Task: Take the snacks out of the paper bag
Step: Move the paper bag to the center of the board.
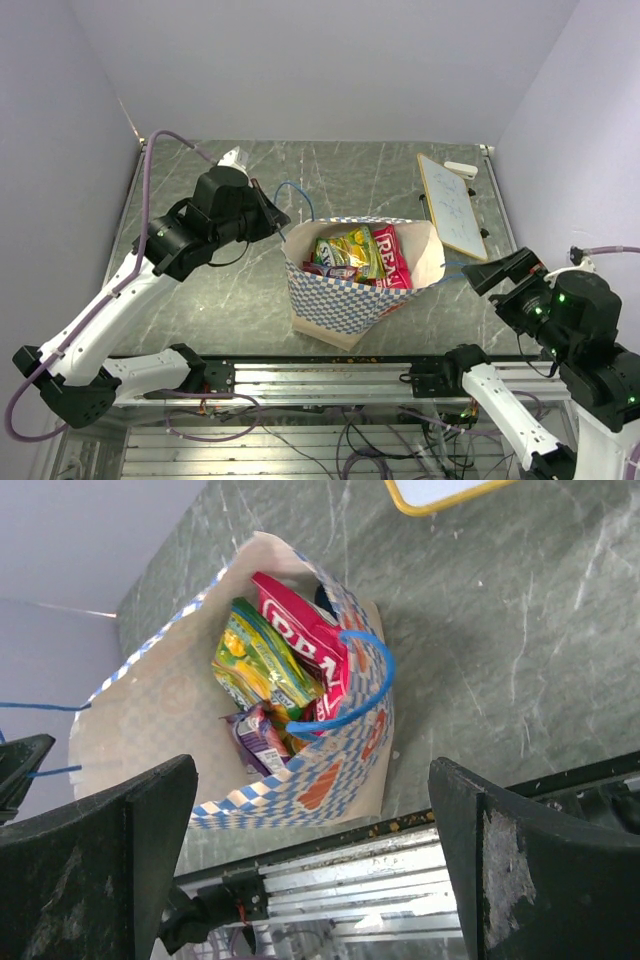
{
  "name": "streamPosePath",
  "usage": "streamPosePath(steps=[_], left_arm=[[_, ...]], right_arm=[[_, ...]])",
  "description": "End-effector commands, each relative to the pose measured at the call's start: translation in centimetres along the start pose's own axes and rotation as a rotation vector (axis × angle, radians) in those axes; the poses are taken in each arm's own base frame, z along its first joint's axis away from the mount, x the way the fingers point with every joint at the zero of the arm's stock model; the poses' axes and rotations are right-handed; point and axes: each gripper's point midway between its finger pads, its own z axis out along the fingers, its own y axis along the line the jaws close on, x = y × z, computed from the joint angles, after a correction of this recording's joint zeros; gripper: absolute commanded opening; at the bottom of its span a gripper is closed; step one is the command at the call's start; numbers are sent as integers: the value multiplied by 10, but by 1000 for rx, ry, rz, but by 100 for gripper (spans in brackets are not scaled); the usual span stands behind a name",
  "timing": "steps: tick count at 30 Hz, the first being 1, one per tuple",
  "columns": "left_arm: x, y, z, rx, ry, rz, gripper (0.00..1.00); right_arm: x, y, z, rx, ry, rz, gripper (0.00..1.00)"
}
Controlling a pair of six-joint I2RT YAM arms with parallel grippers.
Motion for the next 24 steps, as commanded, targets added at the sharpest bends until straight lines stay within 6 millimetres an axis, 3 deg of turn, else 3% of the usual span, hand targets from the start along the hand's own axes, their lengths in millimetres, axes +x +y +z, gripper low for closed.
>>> streamPosePath(steps=[1,3,7,13,17,21,24], left_arm=[[-18,-10,-12,57,-81,-41,7],[-17,-9,-13,56,-80,-50,7],[-14,-8,-13,58,-69,-57,7],[-11,-9,-13,80,-62,-76,7],[-10,-12,-14,93,-63,-86,7],[-8,-12,-13,98,-56,-96,7],[-6,-9,-14,98,-58,-109,7]], right_arm=[[9,-16,12,59,-15,140,100],[16,-16,24,55,2,172,100],[16,13,41,-90,3,174,91],[6,53,50,-284,-18,204,78],[2,56,63,-263,-30,200,57],[-4,74,73,-320,-33,211,52],[-4,73,82,-289,-29,220,49]])
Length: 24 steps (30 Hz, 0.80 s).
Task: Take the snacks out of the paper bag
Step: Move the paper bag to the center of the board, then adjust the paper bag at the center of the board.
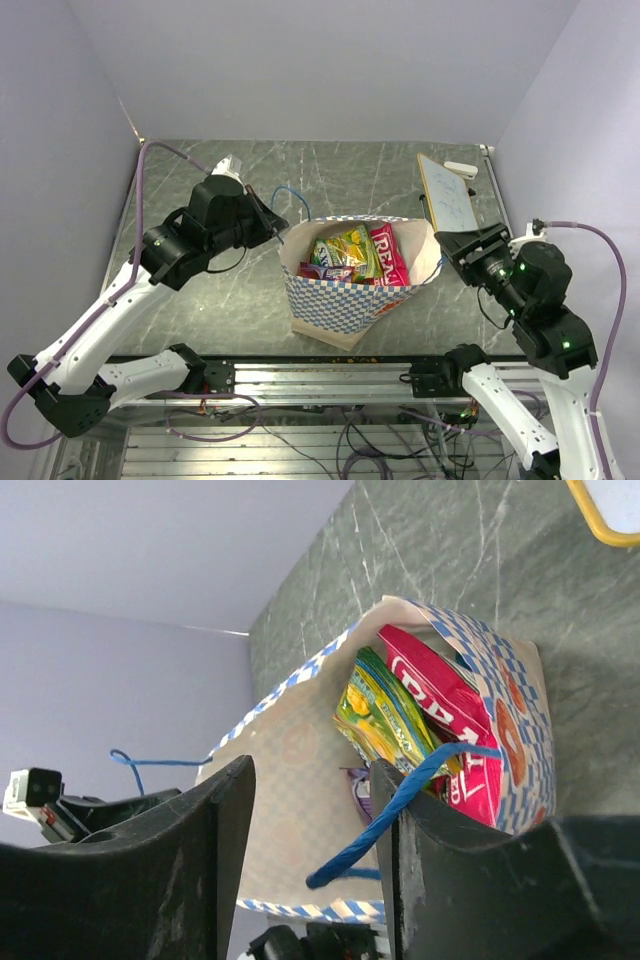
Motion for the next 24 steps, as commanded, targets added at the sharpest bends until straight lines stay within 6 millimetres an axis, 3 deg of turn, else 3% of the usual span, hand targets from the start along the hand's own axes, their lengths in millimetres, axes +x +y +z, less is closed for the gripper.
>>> streamPosePath(steps=[1,5,8,11,16,22,24], left_arm=[[-12,-17,-12,93,-49,-46,7],[-13,-17,-16,102,-61,-60,7],[-15,-19,-20,105,-64,-72,7],[-17,-22,-23,116,-73,-101,7],[-19,-21,-22,105,-78,-145,7],[-16,-32,-12,129,-49,-207,7],[-18,-39,-6,146,-52,-217,7]], right_arm=[[-5,14,13,-36,-14,14,45],[-8,22,18,-64,-22,8,15],[-5,37,23,-127,12,-36,0],[-8,63,29,-202,36,-135,0],[-30,111,51,-249,34,-291,0],[-48,147,80,-247,55,-461,0],[-61,165,81,-275,20,-520,0]])
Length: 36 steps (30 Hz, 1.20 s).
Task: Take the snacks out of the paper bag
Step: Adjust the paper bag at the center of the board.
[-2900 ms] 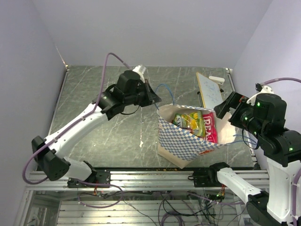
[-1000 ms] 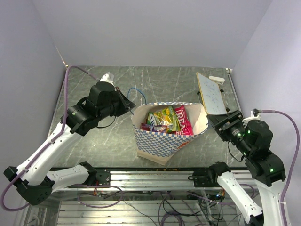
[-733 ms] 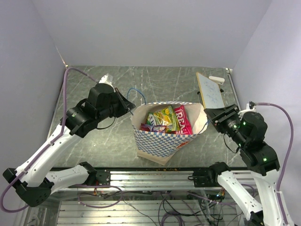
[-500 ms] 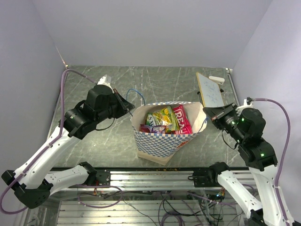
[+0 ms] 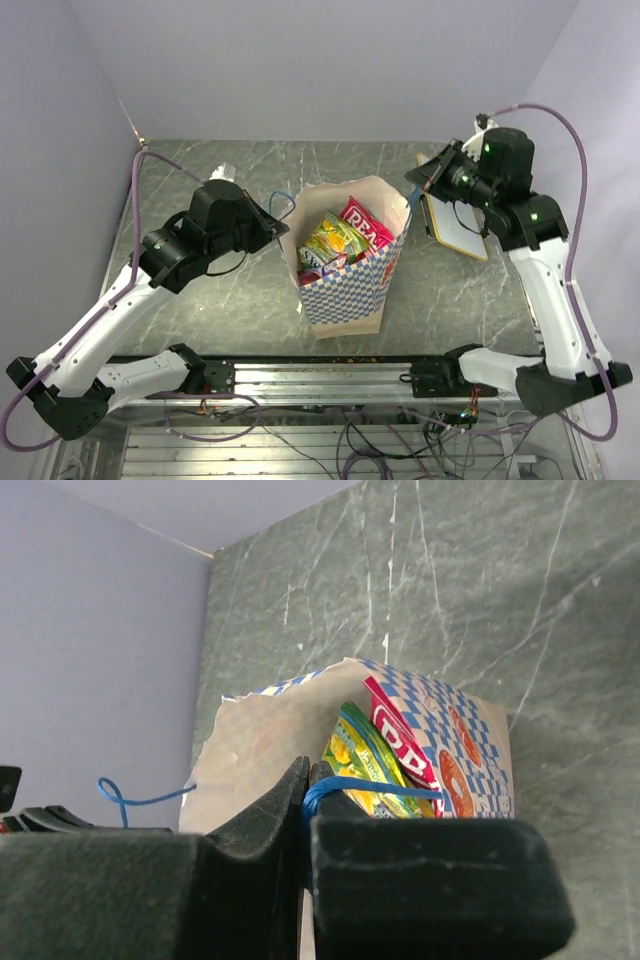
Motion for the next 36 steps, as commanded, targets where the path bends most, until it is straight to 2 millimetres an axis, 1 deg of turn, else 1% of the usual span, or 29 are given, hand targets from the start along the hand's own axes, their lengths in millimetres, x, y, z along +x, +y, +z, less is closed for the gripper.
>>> streamPosePath(steps=[1,4,6,10,12,14,17,19,20,22,23,26,29,30,32,34,36], left_arm=[[-21,-51,-1,179,-55,-86,7],[-13,-56,14,194,-14,-103,7],[-1,-56,21,202,18,-113,7],[26,-47,20,189,61,-100,7],[42,-36,19,168,99,-94,7],[58,-23,15,149,145,-80,11],[79,1,6,116,214,-63,14],[87,17,-5,84,239,-49,15],[89,24,-15,78,247,-45,17],[89,36,-28,61,250,-18,24],[88,41,-35,50,252,-7,29],[90,59,-58,-4,283,36,50],[83,70,-85,-34,272,50,67],[76,70,-94,-27,248,49,71],[63,59,-114,38,202,36,77],[45,45,-131,89,138,26,79],[29,31,-139,106,88,30,80]], right_arm=[[-67,59,-22,-168,-202,-229,0],[-81,68,-18,-181,-228,-321,0],[-85,72,-12,-186,-223,-372,0],[-86,88,-8,-267,-206,-469,0],[-84,93,-6,-306,-200,-504,0],[-75,95,1,-343,-164,-517,0],[-53,100,11,-441,-79,-500,0],[-38,109,10,-537,-33,-445,0],[-29,116,7,-603,-2,-412,0],[-17,127,0,-700,48,-355,0],[-12,130,-2,-727,68,-327,0],[-4,133,-4,-750,118,-277,0],[5,139,-9,-752,132,-296,0],[7,142,-11,-765,130,-302,0],[13,147,-15,-783,133,-302,0],[20,153,-16,-793,142,-306,0],[30,158,-16,-799,150,-326,0]])
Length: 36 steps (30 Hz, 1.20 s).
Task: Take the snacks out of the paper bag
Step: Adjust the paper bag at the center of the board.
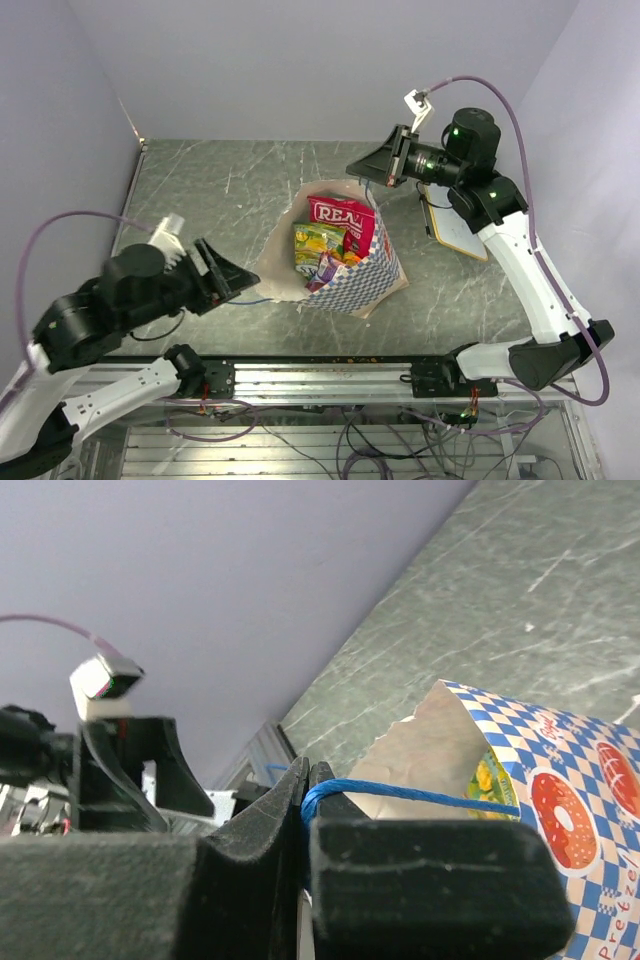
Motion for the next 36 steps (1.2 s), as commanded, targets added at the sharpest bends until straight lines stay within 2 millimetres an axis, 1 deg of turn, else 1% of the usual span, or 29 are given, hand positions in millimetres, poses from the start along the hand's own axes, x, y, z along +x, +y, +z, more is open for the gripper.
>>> streamPosePath(steps=[1,2,4,5,7,9,11,15,19,21,23,27,30,36], left_arm=[[-31,-26,-31,37,-118,34,80],[-38,-39,-32,55,-137,43,80],[-46,-63,-19,82,-136,84,79],[-47,-74,-8,88,-123,110,78],[-47,-86,17,72,-91,169,76],[-47,-88,44,31,-66,230,73],[-47,-81,69,-27,-51,281,72],[-45,-63,112,-114,-24,392,72],[-34,-31,147,-238,38,434,73],[-29,-26,164,-224,49,444,73],[-23,-16,177,-230,59,449,74],[-14,13,204,-301,97,483,76],[-14,29,219,-357,101,512,79],[-19,41,242,-402,109,542,83]], right_arm=[[-11,54,-6,-131,-73,-148,0],[-8,52,-4,-122,-66,-153,0],[-7,49,-3,-111,-74,-161,0],[-2,55,-1,-127,-69,-163,0],[-3,55,-1,-120,-86,-165,0],[-7,51,-5,-76,-105,-190,0],[-12,46,-7,-31,-115,-215,0],[-11,41,-8,0,-104,-226,0],[-6,37,-10,10,-95,-223,0],[-4,35,-11,19,-93,-228,0],[-4,34,-13,33,-86,-235,0],[-1,29,-13,58,-64,-239,0],[-1,26,-11,67,-49,-244,0],[1,22,-9,78,-26,-247,0]])
